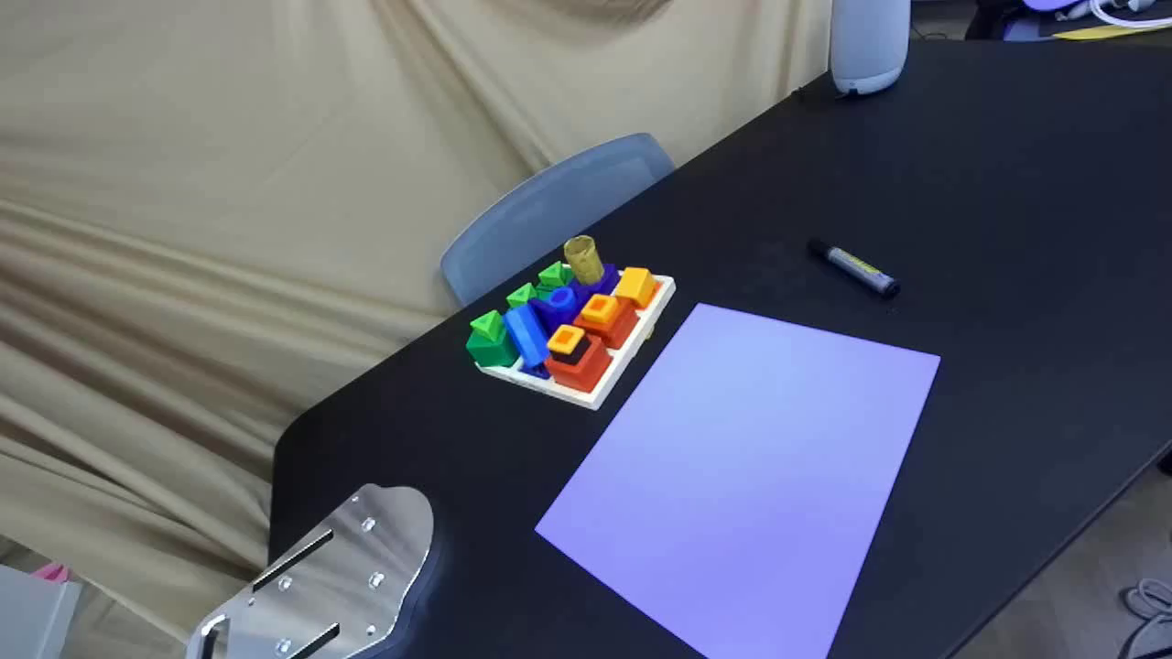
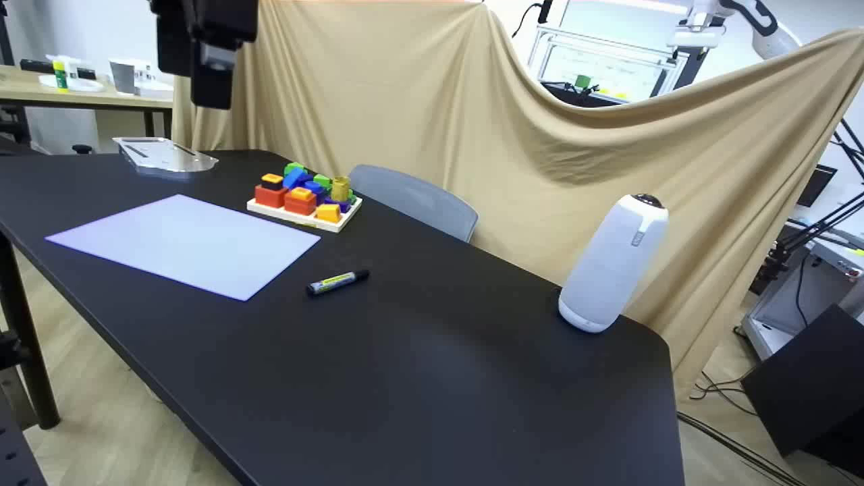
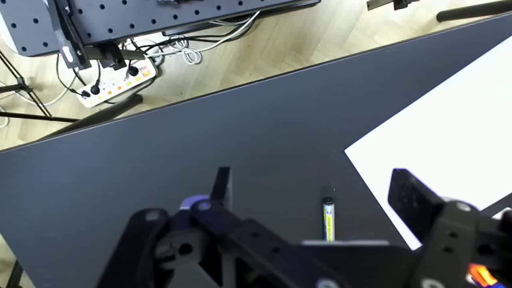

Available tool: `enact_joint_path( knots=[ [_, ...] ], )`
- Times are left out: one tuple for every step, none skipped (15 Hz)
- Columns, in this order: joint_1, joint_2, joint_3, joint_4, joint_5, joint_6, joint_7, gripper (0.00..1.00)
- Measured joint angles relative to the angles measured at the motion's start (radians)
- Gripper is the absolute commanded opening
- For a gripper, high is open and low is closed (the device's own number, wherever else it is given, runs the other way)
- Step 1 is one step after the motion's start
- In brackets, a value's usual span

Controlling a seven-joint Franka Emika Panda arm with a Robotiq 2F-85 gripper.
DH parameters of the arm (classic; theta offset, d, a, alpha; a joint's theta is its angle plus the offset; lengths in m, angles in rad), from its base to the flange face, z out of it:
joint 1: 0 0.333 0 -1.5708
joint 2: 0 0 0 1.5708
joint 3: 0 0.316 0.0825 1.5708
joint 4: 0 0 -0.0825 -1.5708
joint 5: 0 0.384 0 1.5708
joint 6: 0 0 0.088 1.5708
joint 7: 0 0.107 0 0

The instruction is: Put the marker on the white paper

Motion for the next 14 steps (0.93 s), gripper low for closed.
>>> enact_joint_path(
  knots=[
    [0.000,0.000,0.000,0.000,0.000,-0.001,0.000,1.00],
    [0.000,0.001,0.000,0.000,0.000,-0.001,0.000,1.00],
    [0.000,0.002,0.000,0.000,0.000,-0.001,0.000,1.00],
    [0.000,0.002,0.000,0.000,0.000,-0.001,0.000,1.00],
    [0.000,0.003,0.000,0.000,0.000,-0.001,0.000,1.00],
    [0.000,0.003,0.000,0.000,0.000,-0.001,0.000,1.00],
    [0.000,0.003,0.000,0.000,0.000,-0.001,0.000,1.00],
    [0.000,0.003,0.000,0.000,0.000,-0.001,0.000,1.00],
    [0.000,0.003,0.000,0.000,0.000,-0.001,0.000,1.00],
    [0.000,0.003,0.000,0.000,0.000,-0.001,0.000,1.00],
    [0.000,0.003,0.000,0.000,0.000,-0.001,0.000,1.00],
    [0.000,0.003,0.000,0.000,0.000,-0.001,-0.001,1.00],
    [0.000,0.004,0.000,0.000,0.000,0.001,-0.001,1.00],
    [0.000,0.008,0.000,0.001,0.000,0.011,-0.001,1.00]
  ],
)
